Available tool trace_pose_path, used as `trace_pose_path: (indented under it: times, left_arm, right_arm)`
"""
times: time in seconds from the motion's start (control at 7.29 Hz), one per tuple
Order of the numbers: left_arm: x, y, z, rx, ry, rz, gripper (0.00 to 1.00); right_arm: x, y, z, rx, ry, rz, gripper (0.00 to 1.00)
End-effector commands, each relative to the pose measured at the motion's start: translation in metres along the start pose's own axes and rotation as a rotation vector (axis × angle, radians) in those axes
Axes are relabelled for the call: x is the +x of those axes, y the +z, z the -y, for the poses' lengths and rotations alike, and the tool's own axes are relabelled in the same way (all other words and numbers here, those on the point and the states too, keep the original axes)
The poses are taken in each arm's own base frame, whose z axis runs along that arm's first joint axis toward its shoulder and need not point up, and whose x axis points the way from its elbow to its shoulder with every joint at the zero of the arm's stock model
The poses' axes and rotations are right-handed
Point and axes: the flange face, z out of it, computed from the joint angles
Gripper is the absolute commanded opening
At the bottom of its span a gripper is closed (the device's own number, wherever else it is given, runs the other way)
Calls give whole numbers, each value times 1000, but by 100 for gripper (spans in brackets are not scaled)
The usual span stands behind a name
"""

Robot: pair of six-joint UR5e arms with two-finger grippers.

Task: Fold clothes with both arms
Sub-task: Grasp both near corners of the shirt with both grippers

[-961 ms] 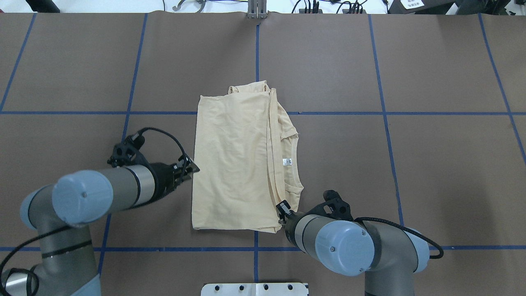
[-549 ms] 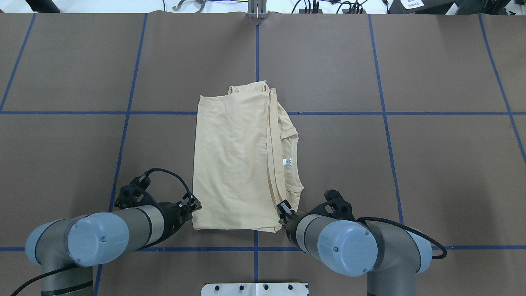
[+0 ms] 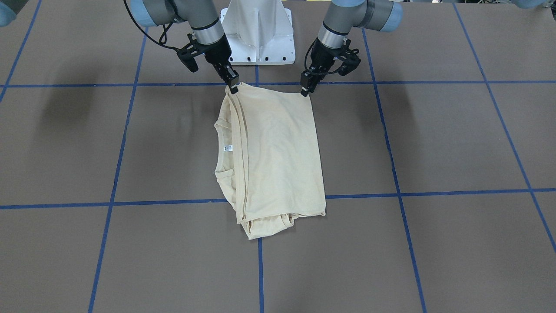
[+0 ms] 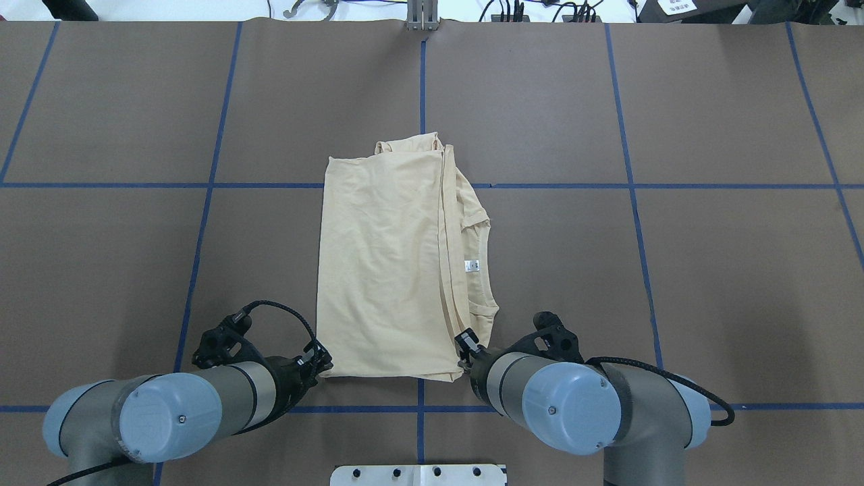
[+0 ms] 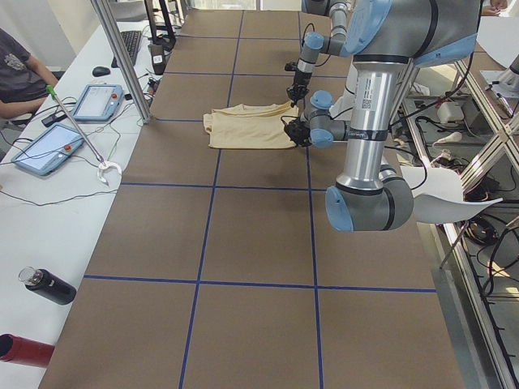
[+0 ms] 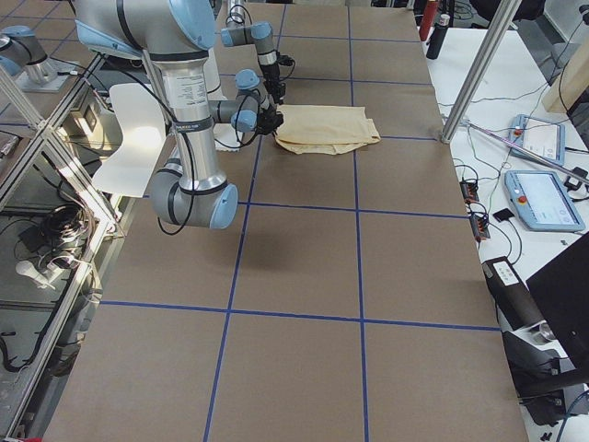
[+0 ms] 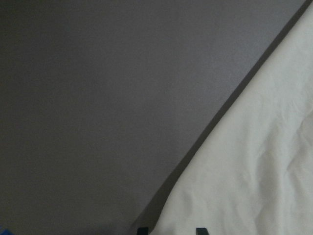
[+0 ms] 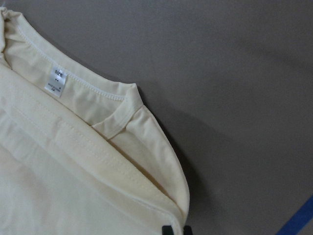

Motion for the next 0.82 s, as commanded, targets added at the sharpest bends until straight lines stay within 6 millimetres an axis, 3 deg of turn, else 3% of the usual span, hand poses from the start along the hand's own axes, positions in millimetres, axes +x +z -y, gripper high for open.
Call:
trace_pose_path:
  times: [0.0, 0.27, 0.41, 0.55, 0.69]
  left_arm:
    - [-6, 3, -7, -4, 2, 18, 44]
    - [-10, 6, -11, -6, 6, 26, 41]
    - [-8, 5, -11, -7, 5, 22, 32]
    - [-6, 5, -12, -9, 0, 20, 11]
    - [-4, 3, -14, -13, 0, 15, 0]
  right_arm:
    - [0, -1, -1, -2, 0, 1, 0]
    - [1, 0, 1, 5, -1, -5, 0]
    - [1, 0, 1, 5, -1, -5, 0]
    - [1, 0, 1, 5, -1, -5, 0]
    - [1, 1, 1, 10, -2, -9, 0]
